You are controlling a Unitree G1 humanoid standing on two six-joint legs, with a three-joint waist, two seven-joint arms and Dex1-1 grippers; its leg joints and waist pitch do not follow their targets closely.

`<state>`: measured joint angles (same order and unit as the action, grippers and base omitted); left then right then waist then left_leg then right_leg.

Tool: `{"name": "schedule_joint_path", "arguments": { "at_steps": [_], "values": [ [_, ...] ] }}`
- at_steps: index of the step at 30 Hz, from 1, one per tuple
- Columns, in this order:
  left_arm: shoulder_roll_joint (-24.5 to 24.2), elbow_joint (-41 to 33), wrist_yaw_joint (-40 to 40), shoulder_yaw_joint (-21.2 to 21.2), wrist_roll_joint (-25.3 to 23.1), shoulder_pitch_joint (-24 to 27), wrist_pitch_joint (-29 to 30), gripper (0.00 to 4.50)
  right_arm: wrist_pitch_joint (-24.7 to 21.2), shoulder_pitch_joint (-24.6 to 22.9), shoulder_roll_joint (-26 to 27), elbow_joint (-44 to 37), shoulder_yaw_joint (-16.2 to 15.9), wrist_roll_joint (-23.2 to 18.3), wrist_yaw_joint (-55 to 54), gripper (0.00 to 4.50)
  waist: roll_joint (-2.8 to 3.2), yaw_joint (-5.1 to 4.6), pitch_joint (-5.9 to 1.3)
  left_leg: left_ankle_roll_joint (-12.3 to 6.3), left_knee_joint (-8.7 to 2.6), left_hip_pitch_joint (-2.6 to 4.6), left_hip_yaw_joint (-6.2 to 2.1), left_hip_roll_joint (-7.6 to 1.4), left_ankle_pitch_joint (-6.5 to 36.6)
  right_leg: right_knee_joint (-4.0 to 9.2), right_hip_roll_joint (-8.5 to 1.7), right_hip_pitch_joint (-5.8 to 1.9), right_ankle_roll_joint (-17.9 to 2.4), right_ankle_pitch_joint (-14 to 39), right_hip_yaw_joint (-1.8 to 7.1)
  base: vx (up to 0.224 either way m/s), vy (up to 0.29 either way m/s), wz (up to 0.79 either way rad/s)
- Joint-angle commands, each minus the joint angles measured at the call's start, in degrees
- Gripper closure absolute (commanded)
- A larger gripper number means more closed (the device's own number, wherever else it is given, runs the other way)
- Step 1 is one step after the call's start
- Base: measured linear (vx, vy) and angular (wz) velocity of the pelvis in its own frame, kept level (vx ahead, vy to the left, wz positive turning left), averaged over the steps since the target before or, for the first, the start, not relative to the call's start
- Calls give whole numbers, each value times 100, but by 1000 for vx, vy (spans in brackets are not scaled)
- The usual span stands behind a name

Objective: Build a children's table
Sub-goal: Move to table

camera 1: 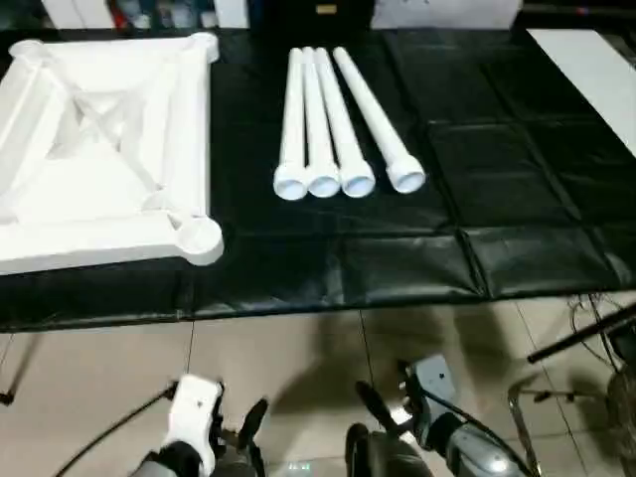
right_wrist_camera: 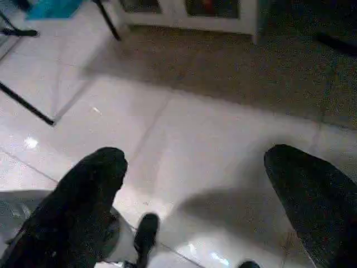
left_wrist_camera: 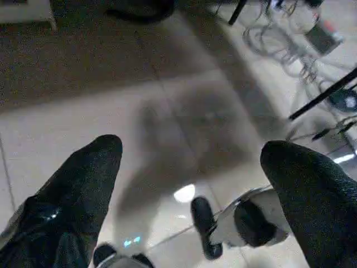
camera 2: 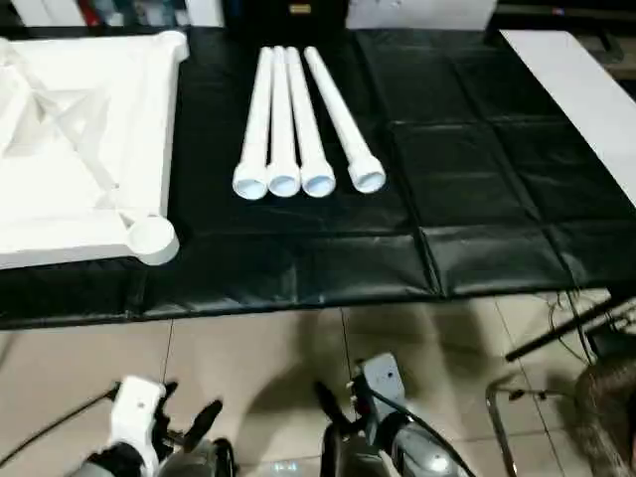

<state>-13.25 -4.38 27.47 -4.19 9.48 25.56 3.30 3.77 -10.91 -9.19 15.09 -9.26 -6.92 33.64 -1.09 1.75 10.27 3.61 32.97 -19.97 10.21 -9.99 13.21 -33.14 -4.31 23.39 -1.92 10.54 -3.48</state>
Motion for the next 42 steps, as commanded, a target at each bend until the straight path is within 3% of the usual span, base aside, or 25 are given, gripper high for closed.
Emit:
{"name": "schedule_joint_path", "arguments": {
  "at_steps": [1, 2, 3, 6, 12, 15, 16, 17, 21, 22, 26, 28, 29, 31, 32, 33, 34, 35, 36, 37, 38, 39, 40, 41, 42],
  "values": [
    [-116, -569, 260, -88, 254, 353, 35, 5, -292, -249, -189, -779, -88, -410, 409, 0, 68, 17, -386, -724, -417, -19, -111, -435, 460, 248, -446, -272, -1394, 81, 392, 76, -20, 1],
    [-189, -833, 371, -130, 357, 507, 96, 5, -451, -397, -332, -1203, -151, -600, 633, 0, 57, 38, -410, -907, -365, -34, -122, -429, 56, 178, -430, -313, -1470, -520, 383, 72, -18, 0],
    [-264, -1053, 468, -175, 429, 642, 169, 5, -586, -560, -525, -1646, -225, -753, 866, 0, 50, 40, -401, -1097, -333, -18, -101, -425, -157, 154, -401, -284, -1506, -857, 372, 72, -18, 0],
    [-341, -1232, 544, -190, 483, 759, 227, 5, -737, -701, -723, -2059, -244, -960, 1073, 0, 39, 34, -400, -1199, -355, -32, -90, -410, 80, 197, -411, -290, -1491, -331, 351, 20, -4, 0],
    [-639, -1694, 911, -165, 847, 1074, 307, 5, -1726, -1042, -1419, -3440, -196, -1906, 1628, 0, 31, 61, -291, -568, -494, -5, -148, -421, 1333, 417, -430, -255, -902, 1869, 386, 0, 0, 0],
    [-617, -1669, 991, 180, 1108, 974, 64, 5, -1889, -711, -1213, -3743, 158, -2087, 1102, 0, 8, 45, -292, -369, -515, 25, -169, -392, 1481, 468, -440, -221, -718, 2372, 392, 0, 0, 0],
    [-598, -1628, 977, 294, 1148, 859, -15, 5, -1927, -544, -1092, -3772, 276, -2125, 892, 0, -39, 36, -318, -358, -504, 35, -160, -383, 1464, 471, -435, -216, -693, 2406, 393, 0, 0, 0],
    [-590, -1612, 963, 358, 1166, 785, -42, 5, -1984, -448, -1029, -3804, 347, -2165, 770, 0, -7, 44, -323, -312, -513, 35, -168, -368, 1381, 467, -425, -212, -658, 2433, 389, 0, 0, 0],
    [-491, -2452, 20, 835, 1606, -211, 962, 5, -2484, 325, -625, -3997, 694, -1937, -464, 0, 0, 57, -425, -147, -459, 105, -119, -350, 1111, 369, -352, -195, -815, 1689, 380, 0, 0, 0],
    [-443, -2696, -294, 886, 1624, -503, 1198, 5, -2707, 473, -552, -4087, 706, -1771, -796, 0, -6, 64, -471, -105, -429, 102, -115, -335, 795, 288, -313, -215, -939, 1146, 370, 0, 0, 0],
    [-293, -2937, -1393, 1102, 1305, -1688, 2077, 5, -3152, 913, -217, -4136, 573, -1241, -1579, 0, 6, 71, -568, -35, -354, 33, -121, -261, 427, 181, -292, -300, -891, 754, 354, 0, 0, 0],
    [-255, -2893, -1528, 1148, 1301, -1864, 2149, 5, -3167, 958, -182, -4105, 534, -1168, -1659, 0, -22, 62, -606, -47, -319, 12, -112, -232, 230, 174, -290, -318, -840, 611, 361, 0, 0, 0],
    [-254, -2819, -1612, 1174, 1216, -2009, 2218, 5, -3070, 988, -147, -4048, 499, -1036, -1730, 0, -40, 48, -643, -123, -292, -56, -107, -197, 121, 163, -334, -380, -822, 524, 388, 0, 0, 0],
    [-306, -2665, -1664, 1160, 953, -2257, 2226, 5, -2754, 1062, -94, -3910, 435, -797, -1817, 0, -9, 84, -716, -494, -205, -80, -56, -108, 84, 222, -490, -440, -926, 602, 495, 0, 0, 0],
    [-320, -2561, -1806, 1144, 899, -2382, 2431, 5, -2637, 1151, -58, -3825, 399, -667, -1967, 0, -24, 137, -742, -807, -70, -136, -95, -72, 71, 343, -733, -536, -1126, 675, 649, 0, 0, 0],
    [-355, -2570, -1823, 1073, 835, -2387, 2503, 5, -2708, 1177, -21, -3810, 420, -614, -2134, 0, -6, 194, -767, -935, 64, -181, -157, -63, 48, 401, -914, -613, -1264, 678, 769, 0, 0, 0],
    [-404, -2619, -1878, 986, 777, -2402, 2632, 5, -2837, 1207, 29, -3818, 445, -563, -2334, 0, -21, 290, -788, -1068, 400, -322, -326, -100, 77, 561, -1334, -739, -1573, 766, 1033, -17, 80, -3],
    [-392, -2650, -1933, 935, 727, -2400, 2666, 5, -2950, 1203, 46, -3828, 459, -548, -2423, 0, 30, 361, -800, -922, 738, -543, -549, -158, 132, 606, -1639, -833, -1912, 791, 1188, -12, 145, -11],
    [-338, -2703, -2060, 868, 659, -2394, 2751, 5, -3247, 1186, 51, -3857, 473, -556, -2546, 0, 134, 406, -788, -673, 755, -561, -698, -219, 135, 611, -1564, -735, -2151, 738, 1051, -12, 145, -11],
    [-230, -2741, -2196, 840, 673, -2400, 2839, 5, -3367, 1146, 96, -3871, 496, -587, -2588, 0, 166, 401, -752, -617, 568, -495, -710, -246, 79, 577, -1343, -630, -2140, 899, 846, -24, 198, -7],
    [-140, -2768, -2321, 783, 645, -2395, 2924, 5, -3487, 1085, 169, -3873, 547, -661, -2636, 0, 342, 360, -776, -639, 13, -205, -561, -191, 76, 406, -571, -452, -1873, 1389, 386, -38, 226, 4],
    [-70, -2783, -2425, 718, 583, -2390, 2982, 5, -3584, 1023, 216, -3864, 567, -693, -2648, 0, 340, 219, -738, -792, -178, -106, -482, -164, 462, 225, -145, -272, -1542, 1571, 196, -38, 226, 4],
    [-58, -2815, -2466, 603, 473, -2353, 3028, 5, -3549, 965, 181, -3837, 493, -638, -2567, 0, 471, 124, -923, -891, -236, 173, -553, -260, 585, -126, 122, -128, -1098, 1173, 13, -39, 229, 13],
    [-61, -2819, -2460, 590, 457, -2350, 3038, 5, -3524, 963, 172, -3829, 476, -619, -2549, 0, 508, 104, -871, -574, -421, 53, -588, -313, 1100, -304, 173, -121, -618, 857, -53, -21, 115, 9],
    [-42, -2838, -2466, 536, 365, -2317, 3032, 5, -3418, 975, 161, -3787, 409, -579, -2467, 0, 489, 83, -896, -111, -490, 19, -665, -332, 1695, -307, 105, -196, -311, 472, -48, -58, 206, 12]
  ]
}}
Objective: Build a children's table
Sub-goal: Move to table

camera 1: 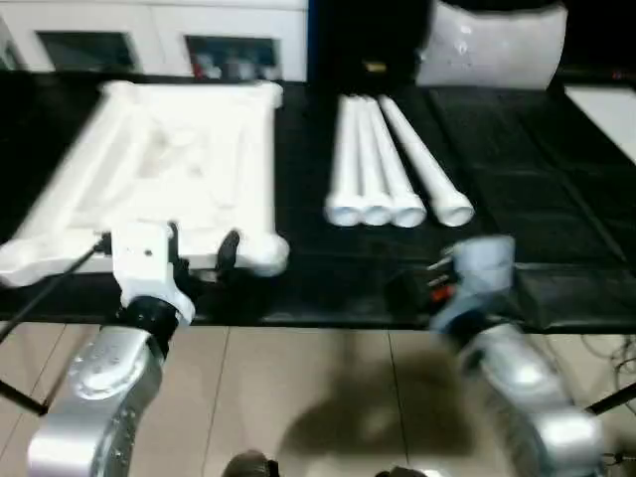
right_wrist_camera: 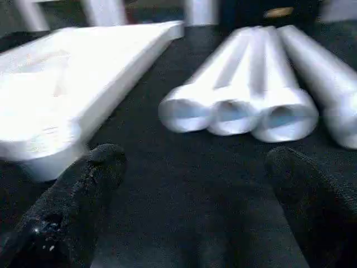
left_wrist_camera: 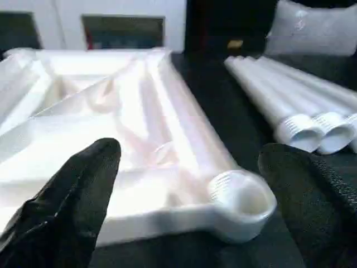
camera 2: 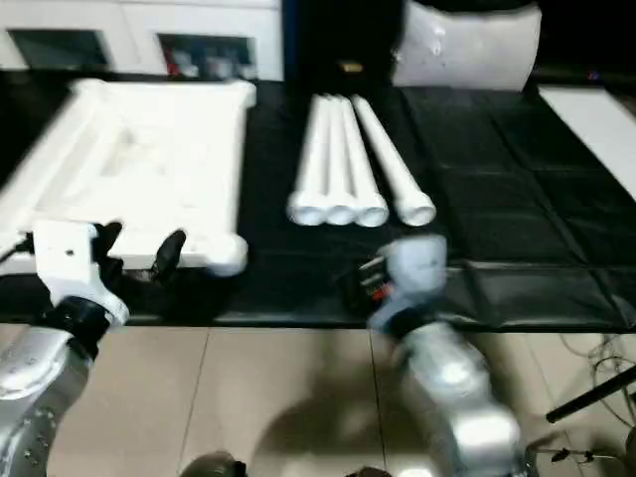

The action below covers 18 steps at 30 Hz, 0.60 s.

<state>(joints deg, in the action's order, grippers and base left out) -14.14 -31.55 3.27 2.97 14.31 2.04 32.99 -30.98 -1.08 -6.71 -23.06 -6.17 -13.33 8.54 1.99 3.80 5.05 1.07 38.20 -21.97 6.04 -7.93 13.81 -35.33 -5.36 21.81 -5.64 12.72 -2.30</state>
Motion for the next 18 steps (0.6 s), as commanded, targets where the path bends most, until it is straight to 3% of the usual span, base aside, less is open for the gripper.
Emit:
{"name": "schedule_joint_path", "arguments": {
  "at_steps": [1, 2, 3, 4, 5, 6, 7, 8, 9, 10, 11, 12, 13, 14, 15, 16, 17, 18],
  "values": [
    [77, -130, -37, -190, -111, 65, 63, 5, 118, 30, -63, 65, 74, 68, 33, 0, 155, -122, -374, 357, -1006, 213, -274, -527, 1853, 9, 129, -59, 151, 138, -113, -78, 166, 7],
    [99, -137, -37, -194, -111, 89, 52, 5, 162, 69, -43, 101, 57, 78, 12, 0, 129, -135, -324, 865, -1039, 179, -199, -414, 2631, 150, 38, -54, 306, 314, -44, -114, 204, 3],
    [102, -139, -38, -195, -110, 92, 48, 5, 161, 74, -43, 104, 53, 79, 11, 0, 92, -157, -333, 980, -1026, 173, -212, -367, 2942, 212, -22, -100, 379, 513, -1, -78, 112, 0],
    [129, -190, -30, -200, -71, 117, 14, 5, 169, 167, -51, 156, -37, 105, 23, 0, 52, -148, -304, 1072, -1029, 176, -203, -324, 3436, 346, -96, -102, 490, 1204, 46, -74, 46, -7],
    [133, -197, -28, -208, -66, 116, 8, 5, 177, 186, -60, 173, -57, 110, 41, 0, 17, -171, -309, 1084, -996, 188, -194, -309, 3580, 407, -135, -92, 503, 1530, 58, -77, 4, -4],
    [113, -199, -58, -227, -136, 105, 2, 5, 191, 216, -39, 201, -86, 157, 45, 0, -38, -187, -273, 1037, -974, 240, -174, -281, 4037, 559, -176, -51, 565, 2416, 50, -77, 4, -4],
    [129, -188, -96, -218, -168, 94, 1, 5, 201, 235, -7, 236, -90, 190, 40, 0, -42, -198, -236, 1009, -1000, 298, -159, -273, 4335, 631, -154, -36, 620, 2801, -3, -76, -22, -3],
    [159, -178, -137, -206, -181, 84, 30, 5, 244, 266, 4, 288, -94, 214, 54, 0, -72, -233, -251, 898, -1021, 370, -163, -266, 4588, 701, -143, -142, 709, 3197, -89, -60, -51, -6],
    [178, -178, -152, -210, -190, 87, 46, 5, 270, 292, 2, 327, -95, 212, 58, 0, 9, -262, -164, 852, -1285, 354, -88, -319, 5148, 670, 44, -280, 718, 3167, -340, -60, -51, -6],
    [183, -180, -153, -214, -190, 93, 50, 5, 271, 299, 2, 338, -92, 208, 56, 0, 54, -233, -175, 787, -1539, 170, -1, -379, 5437, 271, 159, -556, 654, 2622, -448, -103, -59, 1],
    [193, -184, -154, -225, -203, 117, 76, 5, 292, 318, 7, 369, -84, 205, 56, 0, 69, 291, -205, 491, -1761, -422, 348, -433, 5689, -836, 194, -1064, 661, 1364, -405, -74, -104, 27],
    [191, -186, -162, -268, -260, 161, 82, 5, 328, 351, 9, 424, -63, 206, 61, 0, -82, 286, -310, 127, -1328, 219, 669, -419, 4211, -535, 63, -614, 605, 3112, 110, -74, -104, 27],
    [209, -188, -164, -284, -272, 186, 72, 5, 351, 371, 10, 459, -50, 207, 59, 0, -508, 24, -333, 138, -287, 768, 543, -240, 3193, 406, -220, -174, 738, 5158, 323, 32, -211, 17],
    [236, -191, -161, -286, -256, 207, 78, 5, 364, 384, 15, 483, -38, 202, 54, 0, -477, 223, -119, -472, 392, 211, 168, 87, 729, 1229, -675, -453, 440, 7160, 937, 38, -160, 12],
    [254, -195, -161, -294, -250, 224, 87, 5, 381, 390, 18, 500, -26, 196, 52, 0, -361, 329, -129, -462, 523, 163, 27, 80, 406, 1238, -793, -496, 259, 7275, 1167, 38, -160, 12],
    [250, -199, -157, -308, -262, 240, 84, 5, 398, 402, 25, 514, -14, 200, 37, 0, -377, 306, -46, -242, 616, 123, -152, 81, 440, 1109, -722, -620, -95, 7082, 1060, 38, -16, 22],
    [261, -193, -186, -331, -298, 262, 104, 5, 415, 418, 38, 534, 16, 213, 30, 0, -287, 343, -98, -123, 277, 313, -189, -53, 1104, 981, -646, -716, -394, 6083, 897, 83, 27, 10],
    [266, -186, -192, -335, -309, 264, 86, 5, 416, 419, 40, 533, 22, 217, 34, 0, -68, 358, -281, 68, -398, 552, -170, -189, 1775, 685, -249, -822, -551, 4250, 494, 83, 27, 10]
  ]
}}
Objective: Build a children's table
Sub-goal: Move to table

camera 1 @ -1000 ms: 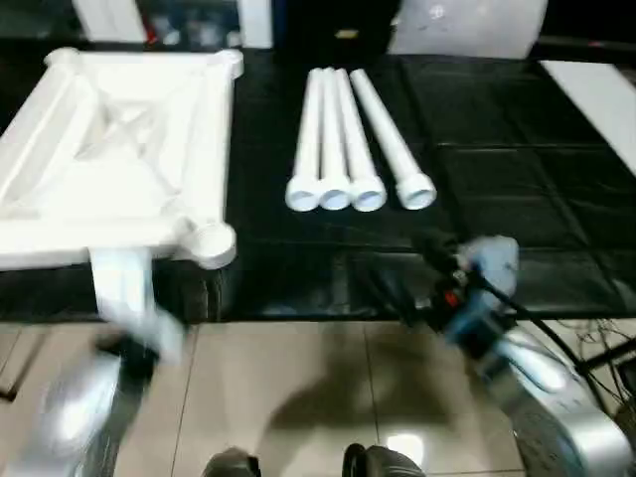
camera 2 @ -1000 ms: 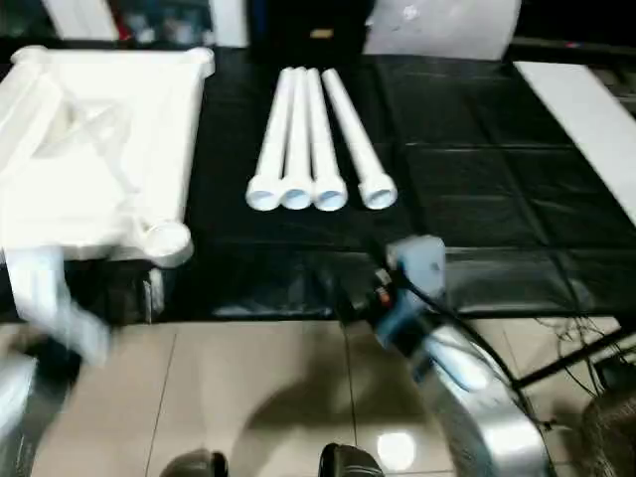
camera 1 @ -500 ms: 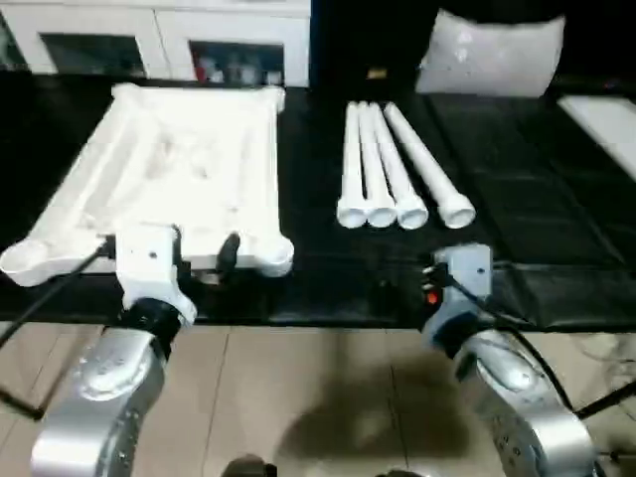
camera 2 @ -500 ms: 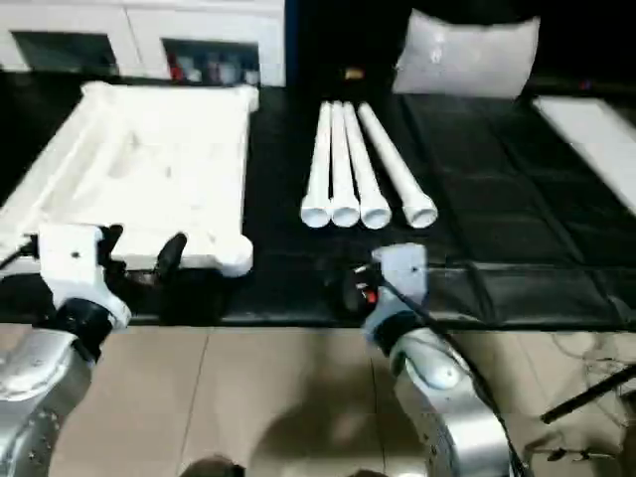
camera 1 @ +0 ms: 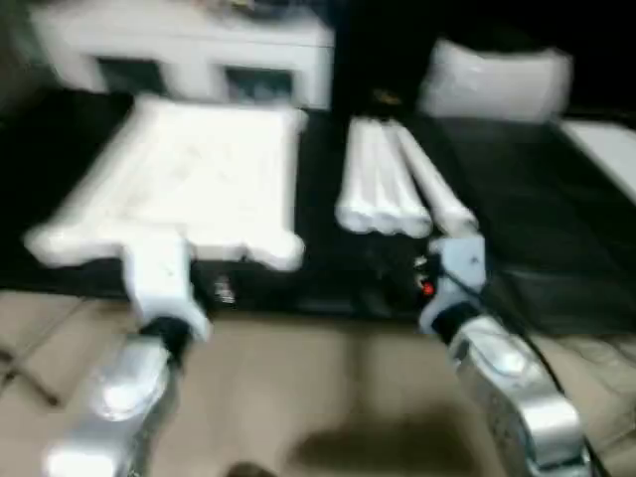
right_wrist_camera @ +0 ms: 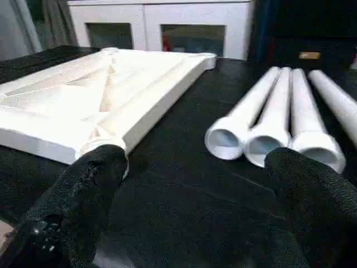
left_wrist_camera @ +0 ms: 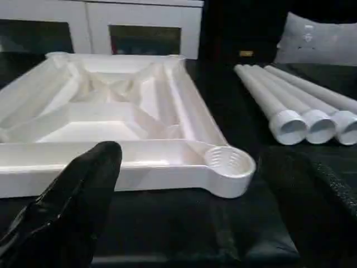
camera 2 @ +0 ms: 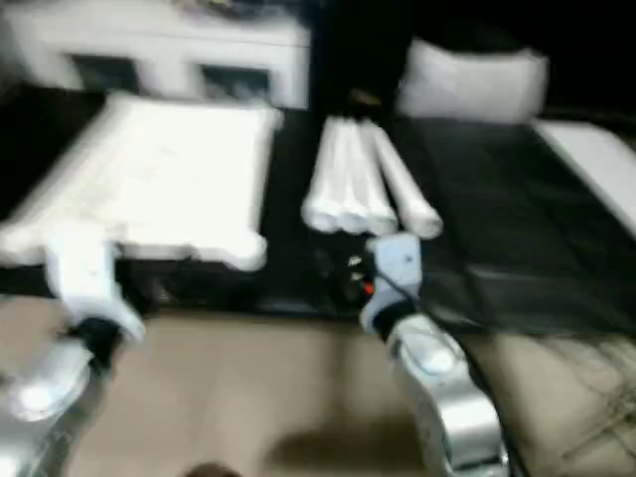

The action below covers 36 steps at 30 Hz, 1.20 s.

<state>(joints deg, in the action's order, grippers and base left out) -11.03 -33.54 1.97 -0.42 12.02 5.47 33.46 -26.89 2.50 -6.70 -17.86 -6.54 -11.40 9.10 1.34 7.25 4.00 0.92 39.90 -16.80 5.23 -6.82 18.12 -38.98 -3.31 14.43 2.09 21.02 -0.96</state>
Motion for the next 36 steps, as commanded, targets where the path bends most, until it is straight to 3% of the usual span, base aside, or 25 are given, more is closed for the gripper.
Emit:
{"name": "schedule_joint_path", "arguments": {
  "at_steps": [1, 2, 5, 7, 8, 9, 10, 11, 15, 16, 17, 18, 22, 23, 24, 25, 26, 28, 29, 30, 31, 32, 33, 34, 36],
  "values": [
    [-27, 31, -70, 0, -93, -83, 10, 5, 19, 60, 45, 17, 75, 32, -7, 0, 79, -71, -226, -42, -1018, 383, -387, -497, 1695, 645, -1, 234, -1149, 2281, 131, 57, 34, 15],
    [-28, 39, -66, 11, -91, -95, 19, 5, 24, 59, 58, 18, 82, 34, -8, 0, 149, -435, -454, -507, -1229, 792, -924, -901, 1859, -172, 62, 674, -689, 485, -106, 61, 51, 7],
    [-32, 47, -41, 65, -93, -144, 30, 5, 46, 57, 46, 14, 55, 41, 11, 0, 158, -559, -400, -1776, -1145, 589, -702, -835, 942, -415, -77, 1089, 60, -596, -236, 97, 31, 5],
    [-26, 55, -26, 92, -108, -159, 24, 5, 77, 59, 31, 26, 25, 26, 55, 0, -5, -627, -314, -1700, -1236, 327, -239, -568, 1117, 10, -154, 937, -331, -1125, -228, 108, -18, 1],
    [-34, 55, -14, 109, -109, -172, 26, 5, 126, 61, 14, 32, -1, 59, 63, 0, -302, -609, -348, -1326, -1080, 113, -7, -224, 1603, 513, -360, 472, -427, -580, 94, 126, -96, -6],
    [-56, 55, 0, 143, -103, -199, 31, 5, 145, 61, 15, 24, -16, 39, 95, 0, -371, -481, -214, -1061, -825, 4, 153, -11, 1708, 917, -551, 355, -392, 1426, 356, 126, -96, -6],
    [-73, 58, 15, 171, -100, -223, 33, 5, 159, 61, 24, 19, -24, 38, 118, 0, -425, -324, -355, -883, 144, -305, -18, 125, 526, 1371, -1323, 85, 201, 3970, 447, 141, -87, 20],
    [-89, 61, 36, 190, -92, -242, 21, 5, 171, 63, 12, 4, -37, 88, 100, 0, -399, -369, -411, -557, 312, -641, -139, 0, 126, 1211, -1455, -115, -56, 3623, 369, 156, -50, 50],
    [-286, 74, 239, 104, -112, -260, -1, 5, 126, 46, 69, -72, 42, 82, 0, 0, -36, -259, -219, -642, -123, -634, -39, -336, -637, 1451, -1294, -119, -1194, 2663, -555, 165, -15, 63],
    [-336, 77, 304, 76, -109, -263, 0, 5, 77, 42, 73, -94, 58, 50, -4, 0, 177, -453, -242, -122, -756, 31, -190, -644, 460, 1000, -402, 217, -1064, 2031, -665, 155, 67, 35],
    [-388, 74, 417, 37, -72, -276, -13, 5, 29, 39, 48, -117, 44, 32, 21, 0, 322, -577, -295, -289, -1186, 326, -615, -1028, 1779, 46, 6, 556, -813, 788, -522, 52, 39, 1],
    [-399, 70, 465, 22, -48, -282, -26, 5, 32, 40, 29, -120, 26, 38, 44, 0, 276, -542, -451, -743, -1079, 635, -798, -1136, 1453, -231, -71, 887, -380, 202, -364, 174, 48, 11],
    [-480, 148, 615, -26, -57, -352, 5, 5, 109, 5, 0, -147, -78, 76, 132, 0, 122, -597, -356, -1773, -1075, 330, -200, -699, -374, -256, -102, 1199, -65, -1022, -356, 231, 16, 7],
    [-492, 160, 620, -24, -62, -361, 4, 5, 114, 5, -1, -151, -93, 86, 143, 0, -159, -616, -349, -1536, -999, 140, 79, -325, 300, 383, -271, 873, -350, -1239, -102, 162, -93, 3],
    [-498, 180, 636, 7, -11, -374, 23, 5, 235, 3, -30, -154, -151, 194, 152, 0, -397, -367, -312, -1047, -443, -28, 274, 187, 989, 1031, -614, 476, -375, 1143, 516, 162, -93, 3],
    [-496, 186, 645, 25, 21, -376, 31, 5, 301, 2, -46, -154, -179, 252, 153, 0, -438, -366, -385, -951, 11, -118, 213, 274, 802, 1198, -982, 236, -717, 2203, 839, 168, -101, -6],
    [-543, 192, 713, 27, 71, -382, 44, 5, 446, 3, -80, -146, -225, 301, 215, 0, -392, -321, -476, -531, 267, -528, -43, 117, 66, 1042, -1140, -204, -1180, 2600, 843, 199, -54, -10],
    [-633, 178, 926, 44, 225, -378, 105, 5, 642, 0, -163, -170, -285, 245, 426, 0, -268, -295, -402, -172, 261, -742, -172, 34, -541, 938, -1044, -158, -1780, 923, 778, 191, -43, -6],
    [-711, 181, 1057, 48, 281, -380, 191, 5, 648, 6, -218, -208, -301, 170, 544, 0, -181, -257, -402, -2, 58, -753, -210, -100, -1139, 872, -944, -5, -2159, -581, 550, 82, -8, -2],
    [-735, 186, 1105, 53, 286, -383, 221, 5, 628, 13, -244, -223, -310, 165, 562, 0, 34, -244, -399, 59, -565, -663, -186, -267, -2041, 663, -529, 223, -1925, -1508, 52, 156, -9, -4],
    [-850, 223, 1323, 80, 372, -397, 191, 5, 413, 58, -361, -254, -373, 154, 660, 0, 131, -267, -435, 23, -731, -580, -140, -291, -2450, 573, -272, 275, -1595, -1724, -109, 163, 62, -8],
    [-889, 235, 1397, 89, 401, -402, 179, 5, 340, 73, -399, -264, -394, 150, 694, 0, 282, -396, -493, -177, -701, -309, -457, -794, -2716, 223, -49, 581, -981, -1732, -92, 250, 82, -1],
    [-996, 263, 1553, 107, 460, -423, 172, 5, 158, 112, -496, -292, -439, 84, 836, 0, 307, -368, -560, -298, -571, -162, -527, -847, -3696, 213, -271, 691, -844, -2115, 30, 175, 84, 1],
    [-1007, 266, 1570, 109, 469, -426, 174, 5, 150, 114, -503, -293, -441, 77, 850, 0, 307, -368, -560, -298, -571, -162, -527, -847, -3696, 213, -271, 691, -844, -2115, 30, 120, 45, 6],
    [-1422, 360, 2124, 113, 614, -476, 164, 5, 17, 182, -737, -344, -515, -77, 1262, 0, 141, -267, -605, 88, -497, -407, -213, -365, -3704, 343, -302, 424, -800, -3269, 110, 0, 0, 0]
  ]
}}
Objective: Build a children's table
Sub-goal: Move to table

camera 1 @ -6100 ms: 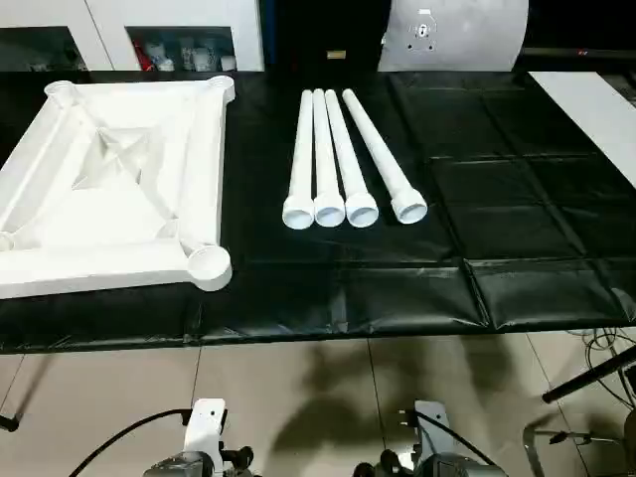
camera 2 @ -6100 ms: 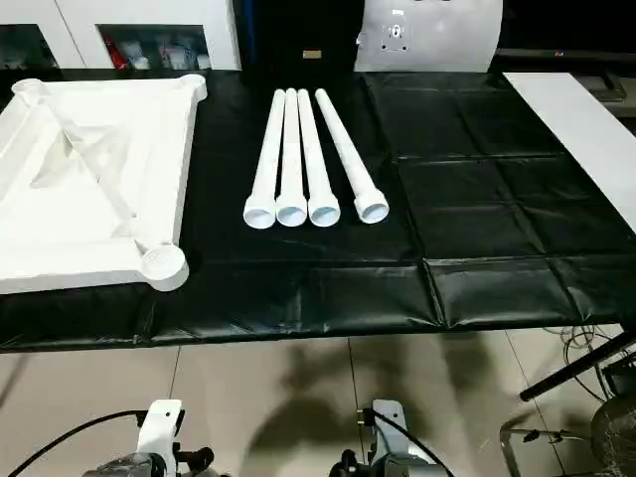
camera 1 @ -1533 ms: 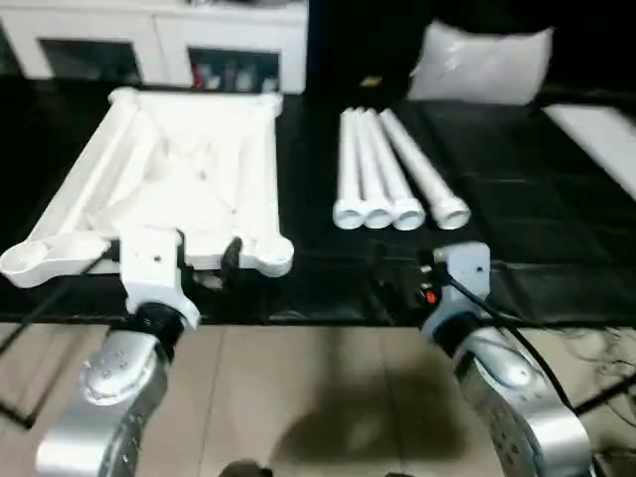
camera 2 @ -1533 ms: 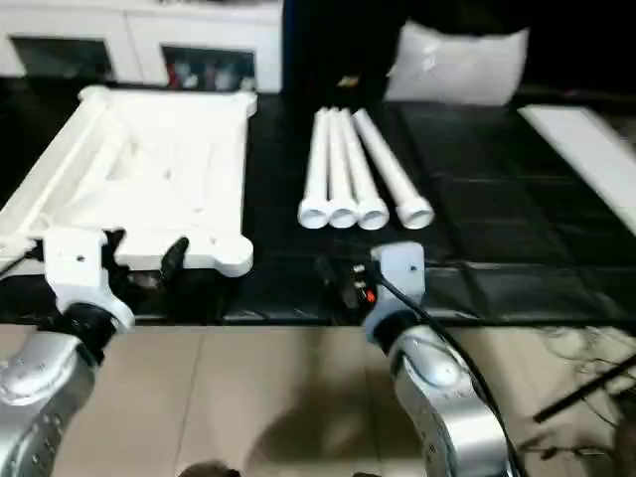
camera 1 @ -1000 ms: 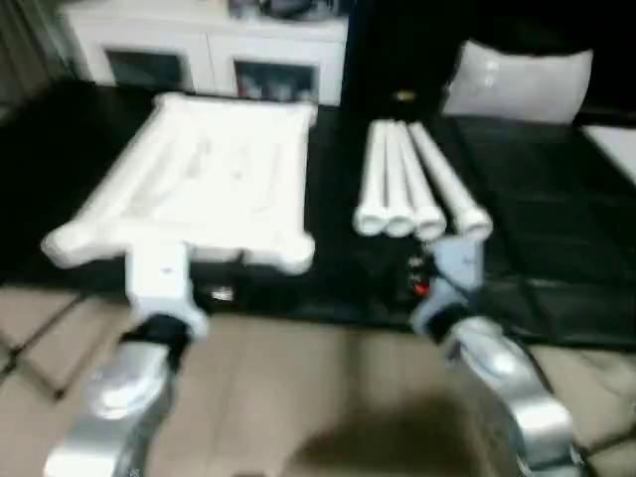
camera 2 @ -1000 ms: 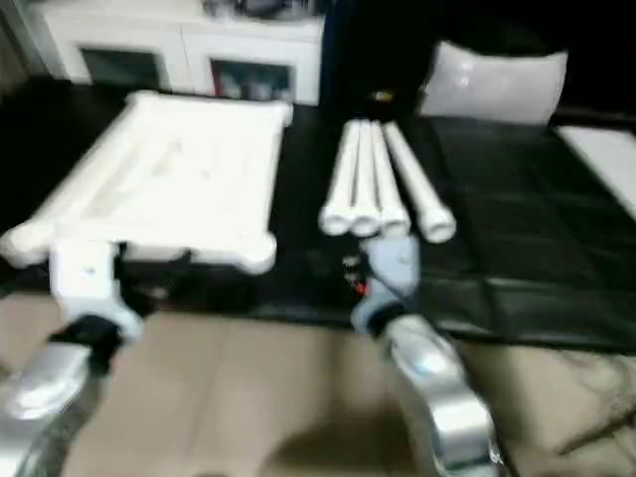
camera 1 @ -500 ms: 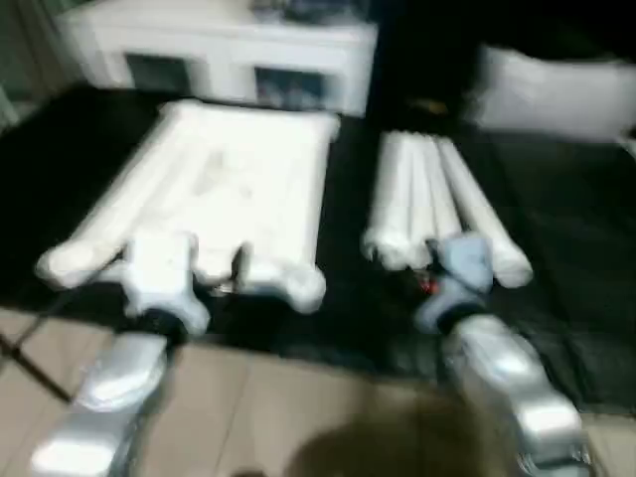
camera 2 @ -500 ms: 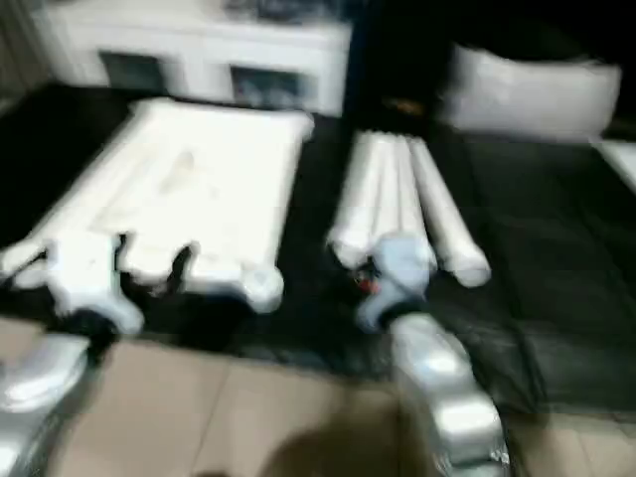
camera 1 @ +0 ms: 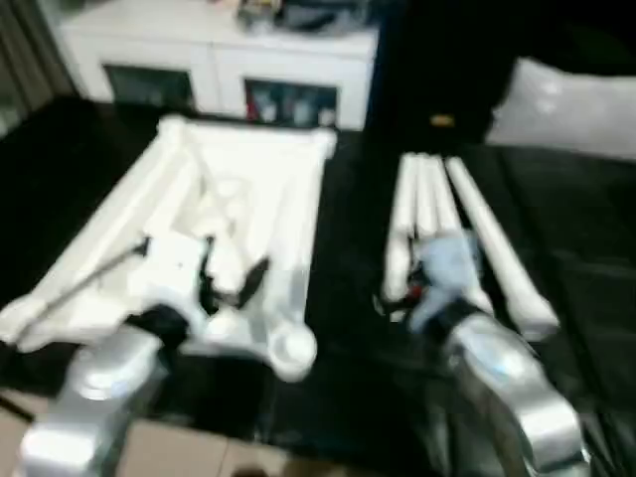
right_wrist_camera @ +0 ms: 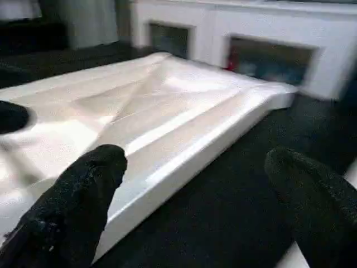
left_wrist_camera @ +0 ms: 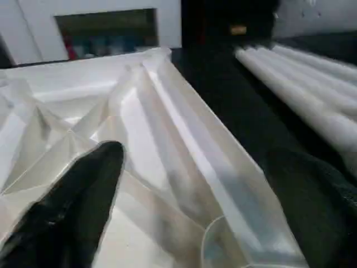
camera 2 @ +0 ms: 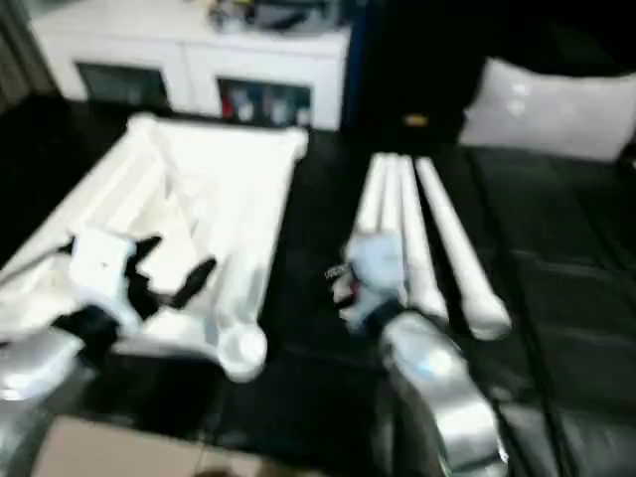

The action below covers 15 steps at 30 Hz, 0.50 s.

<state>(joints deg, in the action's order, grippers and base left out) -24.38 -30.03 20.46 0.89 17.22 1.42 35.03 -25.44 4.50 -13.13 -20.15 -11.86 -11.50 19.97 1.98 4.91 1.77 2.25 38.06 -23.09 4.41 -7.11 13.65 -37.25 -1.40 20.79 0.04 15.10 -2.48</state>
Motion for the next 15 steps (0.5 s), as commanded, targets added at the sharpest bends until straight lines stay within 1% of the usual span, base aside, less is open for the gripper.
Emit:
{"name": "schedule_joint_path", "arguments": {
  "at_steps": [1, 2, 3, 4, 5, 6, 7, 8, 9, 10, 11, 12, 13, 14, 15],
  "values": [
    [-319, 86, 544, -22, 102, -79, -134, 5, -96, 13, -221, -110, -25, -77, 379, 0, 51, -15, -349, 67, -373, 153, -93, -334, -2802, 179, -510, -250, -568, -2759, 278, 0, 0, 0],
    [-449, 137, 697, -24, 77, -82, -267, 21, -105, 22, -290, -118, -41, -110, 498, 0, 65, 26, -280, 256, -481, 127, -33, -340, -1423, 296, -558, -252, -531, -2253, 294, 0, 0, 0],
    [-648, 262, 989, -13, 40, -105, -534, 21, -114, 56, -413, -120, -76, -172, 707, 0, 68, -4, -220, 413, -607, 128, -41, -393, -151, 374, -612, -303, -573, -1383, 322, 0, 0, 0],
    [-777, 354, 1192, -4, 23, -121, -702, 21, -128, 81, -497, -127, -101, -211, 841, 0, 76, 1, -196, 416, -643, 155, -43, -418, 338, 423, -629, -286, -588, -892, 344, -61, -24, -2],
    [-900, 439, 1383, 9, 20, -130, -822, 32, -148, 105, -580, -140, -129, -238, 961, 0, 82, -21, -144, 390, -723, 195, -34, -445, 1029, 493, -637, -259, -662, -20, 375, -67, -31, 0],
    [-1174, 626, 1868, 24, 72, -147, -1009, 42, -200, 172, -746, -154, -189, -261, 1180, 0, 80, -20, -98, 343, -777, 256, -25, -483, 1572, 566, -661, -207, -731, 904, 400, -67, -31, 0],
    [-1343, 744, 2119, 9, 57, -151, -1118, 48, -230, 201, -845, -171, -219, -277, 1299, 0, 76, -15, -67, 310, -792, 274, -24, -488, 1777, 600, -671, -175, -751, 1339, 414, -70, -34, -1],
    [-1436, 841, 2234, -18, 27, -173, -1164, 58, -232, 216, -888, -171, -232, -285, 1356, 0, 57, -33, -15, 311, -826, 302, -2, -498, 2113, 662, -702, -151, -736, 2166, 441, -60, -34, -4],
    [-1667, 1092, 2529, -98, -50, -231, -1310, 58, -233, 258, -991, -161, -263, -310, 1491, 0, 12, -6, -22, 249, -828, 319, 8, -480, 2099, 734, -733, -142, -603, 2756, 469, -60, -34, -4],
    [-1812, 1249, 2726, -162, -93, -270, -1407, 78, -227, 281, -1050, -148, -277, -326, 1566, 0, 14, 1, -20, 244, -836, 330, 17, -492, 2062, 744, -748, -129, -565, 2908, 486, -51, -30, -6],
    [-1925, 1342, 2899, -210, -102, -280, -1475, 87, -220, 278, -1096, -152, -279, -328, 1625, 0, -16, 15, -45, 210, -850, 320, 36, -504, 1836, 737, -748, -133, -517, 2937, 487, 0, 0, 0],
    [-1965, 1375, 2963, -227, -100, -282, -1507, 92, -219, 276, -1111, -154, -277, -327, 1650, 0, 6, 23, -60, 193, -860, 342, 62, -534, 1665, 732, -735, -99, -579, 2653, 482, 0, 0, 0],
    [-2096, 1503, 3182, -299, -104, -332, -1552, 98, -225, 292, -1138, -139, -261, -346, 1719, 0, -23, 21, -67, 152, -866, 332, 69, -536, 1573, 723, -725, -107, -608, 2478, 481, 0, 0, 0],
    [-2228, 1725, 3452, -379, -109, -452, -1628, 109, -242, 325, -1179, -111, -247, -397, 1821, 0, -8, 41, -74, 105, -871, 327, 90, -545, 1428, 690, -712, -96, -688, 2171, 475, 0, 0, 0],
    [-2368, 2024, 3769, -496, -170, -632, -1763, 122, -261, 368, -1243, -85, -245, -448, 1936, 0, -1, 36, -85, 110, -864, 335, 106, -548, 1406, 663, -695, -91, -721, 2025, 468, 0, 0, 0]
  ]
}}
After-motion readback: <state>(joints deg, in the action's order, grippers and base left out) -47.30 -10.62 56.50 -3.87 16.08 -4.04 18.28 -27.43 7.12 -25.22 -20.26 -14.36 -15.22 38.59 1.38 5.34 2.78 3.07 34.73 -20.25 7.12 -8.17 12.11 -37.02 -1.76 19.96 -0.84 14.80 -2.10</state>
